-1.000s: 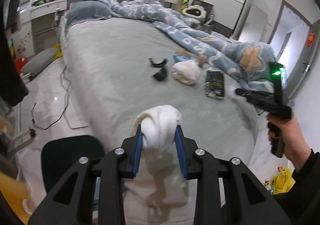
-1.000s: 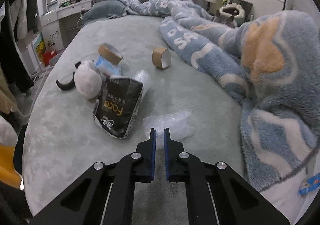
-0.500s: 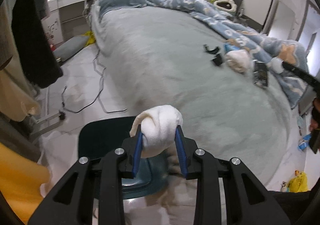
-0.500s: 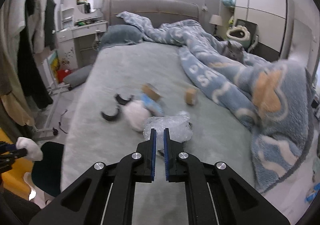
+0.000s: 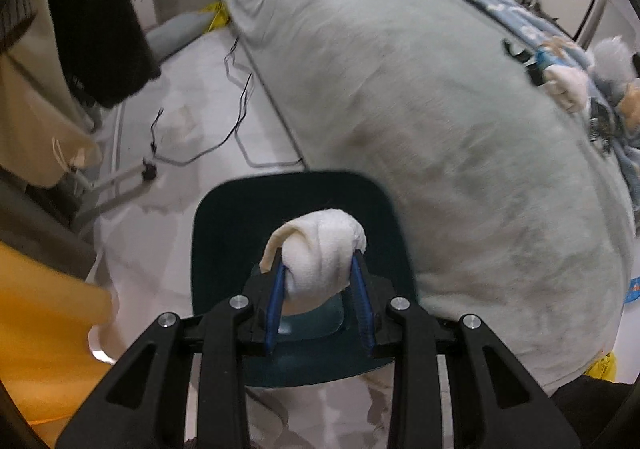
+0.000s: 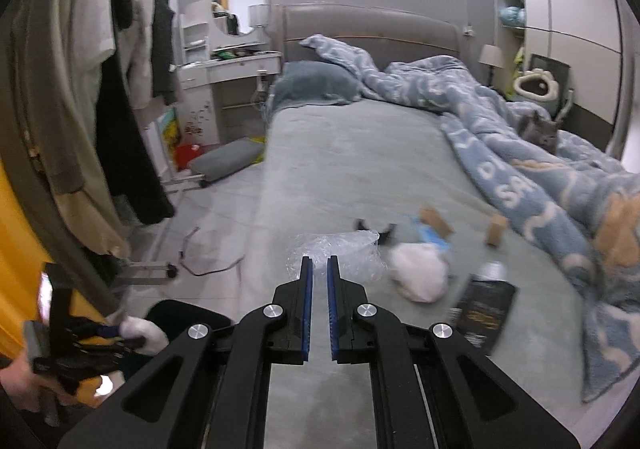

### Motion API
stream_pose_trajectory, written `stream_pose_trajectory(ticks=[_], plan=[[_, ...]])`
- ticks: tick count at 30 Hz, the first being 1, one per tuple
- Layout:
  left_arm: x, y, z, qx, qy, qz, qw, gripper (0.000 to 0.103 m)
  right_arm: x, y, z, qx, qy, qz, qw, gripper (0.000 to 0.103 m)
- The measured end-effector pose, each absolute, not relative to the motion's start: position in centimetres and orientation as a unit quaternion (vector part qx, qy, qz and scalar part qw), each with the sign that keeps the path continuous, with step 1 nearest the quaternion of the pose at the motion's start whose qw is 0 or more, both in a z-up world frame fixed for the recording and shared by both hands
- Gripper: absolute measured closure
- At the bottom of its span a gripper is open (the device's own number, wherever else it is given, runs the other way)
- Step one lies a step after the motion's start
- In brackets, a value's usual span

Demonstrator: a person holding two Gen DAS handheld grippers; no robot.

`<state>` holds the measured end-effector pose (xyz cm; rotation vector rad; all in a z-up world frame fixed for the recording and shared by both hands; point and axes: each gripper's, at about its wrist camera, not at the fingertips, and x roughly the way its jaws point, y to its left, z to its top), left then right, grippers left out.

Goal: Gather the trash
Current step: 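Carry the tissue ball with the left tool over the teal bin and release, then lower the bubble wrap into the teal bin and open the right tool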

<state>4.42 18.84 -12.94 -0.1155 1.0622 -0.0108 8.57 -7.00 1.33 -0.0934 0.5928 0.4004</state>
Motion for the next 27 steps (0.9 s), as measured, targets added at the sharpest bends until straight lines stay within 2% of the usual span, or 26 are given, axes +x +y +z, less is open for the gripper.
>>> stream_pose_trajectory(ticks=[11, 21, 23, 25, 27], plan=[[4.5, 22.3, -18.3, -0.099, 0.587, 0.001, 0.803, 0.069, 8.4, 1.3, -0.4, -0.033, 0.326, 0.287, 0.900, 0.096], [4.1, 23.8, -21.6, -0.141, 0.625, -0.011, 0.768, 0.064, 8.7, 7.9, -5.1, -0.053, 0.391, 0.327, 0.859, 0.096], [4.0, 24.3, -21.6, -0.141, 0.624, -0.008, 0.769, 0.058, 8.9, 8.7, -6.0, -0.056, 0.402, 0.327, 0.853, 0.096], [3.8, 24.8, -21.2, -0.144, 0.616, -0.009, 0.775, 0.039, 9.2, 9.6, -7.1, -0.053, 0.420, 0.328, 0.845, 0.096], [3.6, 25.4, -20.8, -0.145, 0.605, -0.009, 0.783, 0.037, 9.5, 10.1, -7.9, -0.048, 0.431, 0.329, 0.839, 0.096]])
